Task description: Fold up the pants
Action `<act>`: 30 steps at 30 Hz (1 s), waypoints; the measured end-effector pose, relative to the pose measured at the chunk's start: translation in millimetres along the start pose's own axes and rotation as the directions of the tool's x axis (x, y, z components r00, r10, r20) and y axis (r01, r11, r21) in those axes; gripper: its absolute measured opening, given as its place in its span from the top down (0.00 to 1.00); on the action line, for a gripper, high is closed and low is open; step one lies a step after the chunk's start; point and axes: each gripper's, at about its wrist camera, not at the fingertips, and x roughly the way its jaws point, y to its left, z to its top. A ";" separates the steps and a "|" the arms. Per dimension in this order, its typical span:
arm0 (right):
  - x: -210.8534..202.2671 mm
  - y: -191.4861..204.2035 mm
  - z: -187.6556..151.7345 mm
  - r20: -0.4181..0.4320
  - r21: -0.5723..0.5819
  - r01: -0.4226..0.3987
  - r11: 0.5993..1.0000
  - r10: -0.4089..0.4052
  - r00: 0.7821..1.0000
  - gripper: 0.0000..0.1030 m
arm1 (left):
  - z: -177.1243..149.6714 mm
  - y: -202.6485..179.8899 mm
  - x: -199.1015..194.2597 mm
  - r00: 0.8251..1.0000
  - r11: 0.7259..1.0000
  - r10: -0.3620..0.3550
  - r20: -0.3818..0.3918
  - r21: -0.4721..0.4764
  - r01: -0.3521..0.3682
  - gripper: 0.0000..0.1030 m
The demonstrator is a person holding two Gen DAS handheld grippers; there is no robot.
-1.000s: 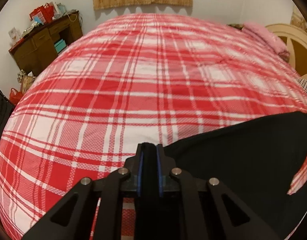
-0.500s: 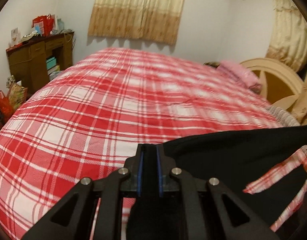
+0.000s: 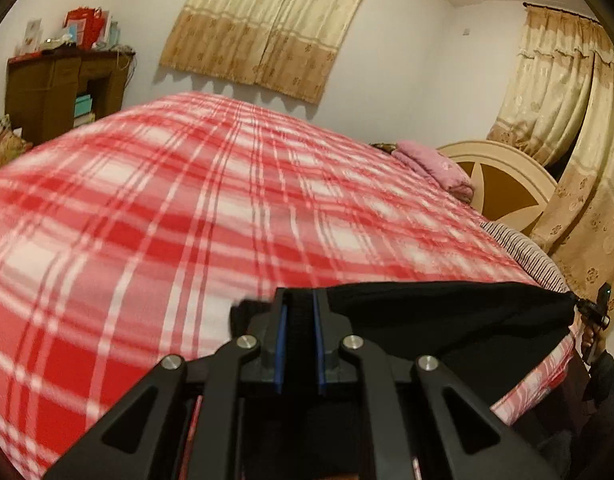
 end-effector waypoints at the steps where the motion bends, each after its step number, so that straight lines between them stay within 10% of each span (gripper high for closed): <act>1: -3.8 -2.5 -6.6 -0.007 -0.002 0.005 1.000 -0.005 1.000 0.95 | -6.9 0.7 -2.7 1.000 1.000 -0.003 -0.005 0.005 0.003 0.88; 13: -11.1 -16.0 -46.7 -0.193 -0.019 0.082 0.996 -0.084 0.978 0.94 | -36.2 9.6 -24.2 0.999 0.996 0.022 -0.041 0.089 -0.018 0.78; 18: -23.9 -15.6 -49.5 -0.204 -0.024 0.098 0.995 -0.100 0.974 0.94 | -44.4 19.8 -45.3 0.996 0.991 0.084 -0.030 0.110 -0.080 0.55; 21: -27.6 -13.9 -51.3 -0.219 -0.040 0.136 0.990 -0.142 0.965 0.74 | -47.4 34.8 -56.8 0.990 0.987 0.143 -0.011 0.076 -0.141 0.52; 23: -30.3 -16.7 -51.3 -0.223 -0.043 0.184 0.982 -0.189 0.956 0.41 | -48.7 41.7 -62.9 0.986 0.985 0.165 -0.001 0.056 -0.165 0.52; 30: -76.1 -4.2 -34.3 -0.068 0.028 0.264 0.964 -0.262 0.963 0.41 | -39.5 18.1 -72.9 0.991 0.989 0.131 0.026 0.060 -0.132 0.47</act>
